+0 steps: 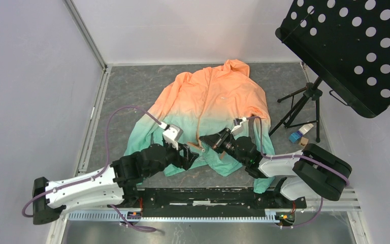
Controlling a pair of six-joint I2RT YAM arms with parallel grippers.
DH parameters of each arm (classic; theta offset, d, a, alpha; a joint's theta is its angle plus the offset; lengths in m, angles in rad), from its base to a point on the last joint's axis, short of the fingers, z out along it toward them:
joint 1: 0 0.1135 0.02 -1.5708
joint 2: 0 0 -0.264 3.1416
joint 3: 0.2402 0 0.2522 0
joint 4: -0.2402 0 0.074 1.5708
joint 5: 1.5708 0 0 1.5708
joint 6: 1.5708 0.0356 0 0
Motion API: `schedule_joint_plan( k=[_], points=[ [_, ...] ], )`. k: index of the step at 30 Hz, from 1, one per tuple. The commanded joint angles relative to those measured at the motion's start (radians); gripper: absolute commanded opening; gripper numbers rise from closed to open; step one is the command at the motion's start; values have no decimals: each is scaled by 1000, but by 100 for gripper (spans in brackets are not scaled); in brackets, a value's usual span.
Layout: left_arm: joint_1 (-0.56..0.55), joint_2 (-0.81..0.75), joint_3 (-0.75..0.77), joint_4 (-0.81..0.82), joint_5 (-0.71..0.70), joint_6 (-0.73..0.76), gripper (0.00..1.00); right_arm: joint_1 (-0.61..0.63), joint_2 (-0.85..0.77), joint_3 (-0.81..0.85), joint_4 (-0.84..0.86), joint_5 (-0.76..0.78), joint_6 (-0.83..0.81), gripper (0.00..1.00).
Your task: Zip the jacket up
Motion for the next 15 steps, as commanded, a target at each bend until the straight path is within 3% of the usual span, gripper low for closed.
schedule_joint_plan(
  k=[1, 7, 15],
  points=[
    [-112, 73, 47, -35, -187, 251, 79, -7, -3, 33, -24, 5, 40, 0],
    [-194, 244, 130, -55, -317, 254, 63, -8, -17, 29, -47, 20, 50, 0],
    [-229, 366, 193, -55, -373, 188, 70, -11, -8, 36, -51, 11, 60, 0]
  ],
)
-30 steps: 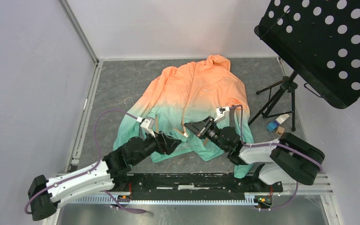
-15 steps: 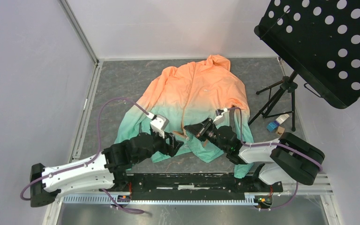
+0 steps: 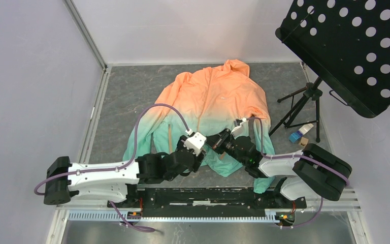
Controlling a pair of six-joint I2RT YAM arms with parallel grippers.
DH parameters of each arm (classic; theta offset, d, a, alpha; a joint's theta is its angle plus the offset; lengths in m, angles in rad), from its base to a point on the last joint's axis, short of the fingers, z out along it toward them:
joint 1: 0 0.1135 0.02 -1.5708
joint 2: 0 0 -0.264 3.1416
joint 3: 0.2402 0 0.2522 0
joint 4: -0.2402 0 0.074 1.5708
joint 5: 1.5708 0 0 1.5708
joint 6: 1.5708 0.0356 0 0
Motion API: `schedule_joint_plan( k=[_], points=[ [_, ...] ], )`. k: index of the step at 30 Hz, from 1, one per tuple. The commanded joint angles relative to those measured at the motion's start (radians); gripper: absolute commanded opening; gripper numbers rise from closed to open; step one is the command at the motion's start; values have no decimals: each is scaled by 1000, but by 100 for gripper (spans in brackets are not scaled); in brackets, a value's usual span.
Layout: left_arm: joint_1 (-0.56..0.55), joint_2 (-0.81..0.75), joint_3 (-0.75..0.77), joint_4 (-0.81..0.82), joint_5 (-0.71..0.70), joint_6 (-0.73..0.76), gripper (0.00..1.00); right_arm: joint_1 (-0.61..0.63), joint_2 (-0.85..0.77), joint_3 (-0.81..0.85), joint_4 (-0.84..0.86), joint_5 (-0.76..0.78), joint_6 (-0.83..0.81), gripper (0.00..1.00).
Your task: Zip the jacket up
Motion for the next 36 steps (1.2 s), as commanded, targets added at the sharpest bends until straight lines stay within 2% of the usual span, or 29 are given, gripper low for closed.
schedule_joint_plan(
  k=[1, 5, 15, 19, 24, 28, 36],
  points=[
    [-29, 44, 70, 9, -99, -8, 70, -6, -8, 35, 5, 11, 15, 0],
    [-56, 106, 101, -8, -145, -13, 67, -6, -12, 38, 4, 12, 17, 0],
    [-87, 209, 159, -56, -263, -22, 49, -8, -19, 38, -12, 18, 21, 0],
    [-89, 212, 158, -56, -264, -8, 48, -8, -20, 43, -22, 15, 20, 0],
    [-90, 208, 146, -54, -237, 3, 62, -7, -17, 71, -66, -5, -3, 0],
    [-90, 204, 132, -41, -222, 18, 66, -10, -23, 75, -78, -6, -9, 0],
    [-89, 206, 119, -13, -222, 67, 50, -13, -26, 76, -88, -10, -9, 0]
  ],
)
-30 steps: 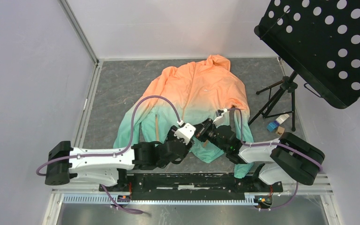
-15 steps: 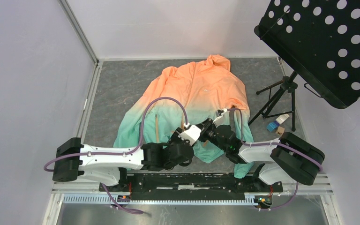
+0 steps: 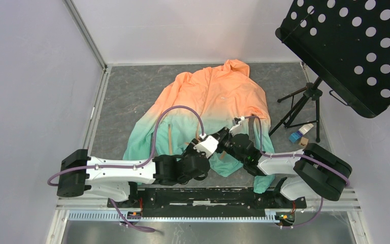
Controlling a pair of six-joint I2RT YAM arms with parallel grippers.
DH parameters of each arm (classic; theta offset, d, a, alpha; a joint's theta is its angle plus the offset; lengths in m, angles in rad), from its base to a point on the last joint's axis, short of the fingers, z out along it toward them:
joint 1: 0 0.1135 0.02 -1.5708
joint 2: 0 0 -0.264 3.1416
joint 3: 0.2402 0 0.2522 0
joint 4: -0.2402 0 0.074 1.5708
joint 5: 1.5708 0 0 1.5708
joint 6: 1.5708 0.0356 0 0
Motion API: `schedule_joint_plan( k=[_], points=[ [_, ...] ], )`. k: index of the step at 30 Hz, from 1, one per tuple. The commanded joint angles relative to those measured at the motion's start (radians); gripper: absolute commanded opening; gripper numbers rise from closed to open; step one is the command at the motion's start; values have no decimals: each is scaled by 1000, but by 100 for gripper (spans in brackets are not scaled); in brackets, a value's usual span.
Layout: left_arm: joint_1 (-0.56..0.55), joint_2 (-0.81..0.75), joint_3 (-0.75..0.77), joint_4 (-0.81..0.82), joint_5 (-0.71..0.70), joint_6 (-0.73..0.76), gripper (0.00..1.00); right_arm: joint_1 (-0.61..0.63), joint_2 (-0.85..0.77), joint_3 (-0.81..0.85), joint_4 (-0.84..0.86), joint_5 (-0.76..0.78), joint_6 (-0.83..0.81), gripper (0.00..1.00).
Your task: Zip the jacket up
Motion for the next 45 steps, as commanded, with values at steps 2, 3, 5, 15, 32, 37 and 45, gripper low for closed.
schedule_joint_plan(
  k=[2, 3, 5, 15, 32, 37, 45],
  points=[
    [-6, -3, 4, 36, -13, 56, 51, -7, -28, 32, -3, -5, -13, 0],
    [-7, -3, 4, 33, -13, 54, 53, -8, -28, 32, -3, -7, -12, 0],
    [-7, -4, -1, 33, -7, 52, 56, -7, -28, 30, -1, -8, -11, 0],
    [-4, -10, -27, 63, 13, 74, 59, -9, -23, 21, 24, -25, 4, 0],
    [-4, -51, -94, 164, 75, 215, 5, -13, -13, 58, 0, -81, 46, 0],
    [-16, -102, -173, 273, 238, 352, 2, -14, -26, 80, -22, -18, 75, 0],
    [-103, -80, -220, 417, 329, 479, 2, -23, 5, 99, 32, -16, 103, 0]
  ],
)
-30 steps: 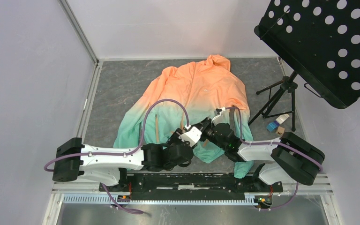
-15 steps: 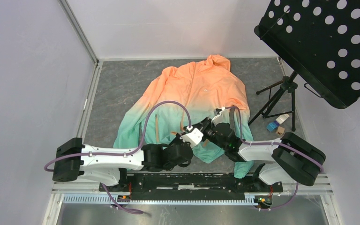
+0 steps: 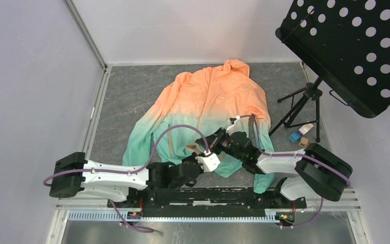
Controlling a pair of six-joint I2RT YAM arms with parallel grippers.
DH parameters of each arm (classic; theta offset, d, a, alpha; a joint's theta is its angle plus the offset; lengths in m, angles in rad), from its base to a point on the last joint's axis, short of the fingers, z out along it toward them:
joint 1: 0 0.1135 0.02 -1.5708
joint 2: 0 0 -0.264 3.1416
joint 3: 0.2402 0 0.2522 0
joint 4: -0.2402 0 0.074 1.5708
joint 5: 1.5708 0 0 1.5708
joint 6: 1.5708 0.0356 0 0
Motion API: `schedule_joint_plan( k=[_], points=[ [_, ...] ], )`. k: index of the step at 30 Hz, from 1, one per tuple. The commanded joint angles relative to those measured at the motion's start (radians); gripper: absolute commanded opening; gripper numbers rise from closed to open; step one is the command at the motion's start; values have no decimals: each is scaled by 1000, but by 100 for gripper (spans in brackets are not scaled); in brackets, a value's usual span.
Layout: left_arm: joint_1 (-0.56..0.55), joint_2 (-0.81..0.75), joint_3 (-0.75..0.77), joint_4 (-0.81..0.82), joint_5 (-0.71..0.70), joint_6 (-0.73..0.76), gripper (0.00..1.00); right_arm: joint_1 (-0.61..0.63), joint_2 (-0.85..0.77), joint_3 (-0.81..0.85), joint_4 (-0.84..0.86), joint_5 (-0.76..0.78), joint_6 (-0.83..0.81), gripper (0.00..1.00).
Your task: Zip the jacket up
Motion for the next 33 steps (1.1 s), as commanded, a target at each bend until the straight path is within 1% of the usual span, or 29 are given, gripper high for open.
schedule_joint_plan(
  k=[1, 5, 8, 14, 18, 21, 24, 26, 29, 31, 33],
  points=[
    [-78, 33, -11, 134, 172, 93, 2, -20, 19, 54, 126, 74, 53, 0],
    [-98, 73, -27, 183, 176, 84, 2, -21, 34, 39, 177, 60, 94, 0],
    [-102, 90, -35, 201, 178, 65, 2, -22, 21, 18, 193, 82, 102, 0],
    [-114, 94, -59, 289, 207, 0, 2, -25, 35, -48, 334, 110, 148, 0],
    [-115, 160, -34, 320, 212, -25, 2, -25, 52, -48, 386, 125, 182, 0],
    [-115, 198, -40, 358, 212, -54, 2, -28, 33, -49, 361, 134, 160, 0],
    [-116, 182, -69, 379, 190, -81, 2, -34, -24, -114, 316, 156, 126, 0],
    [-116, 161, -101, 393, 189, -116, 2, -39, -75, -160, 243, 176, 96, 0],
    [-115, 147, -146, 408, 228, -122, 2, -39, -151, -196, 76, 198, 41, 0],
    [-115, 142, -176, 420, 259, -126, 2, -38, -185, -226, 35, 227, 40, 0],
    [-115, 132, -212, 442, 276, -134, 2, -41, -209, -250, 30, 244, 32, 5]
  ],
)
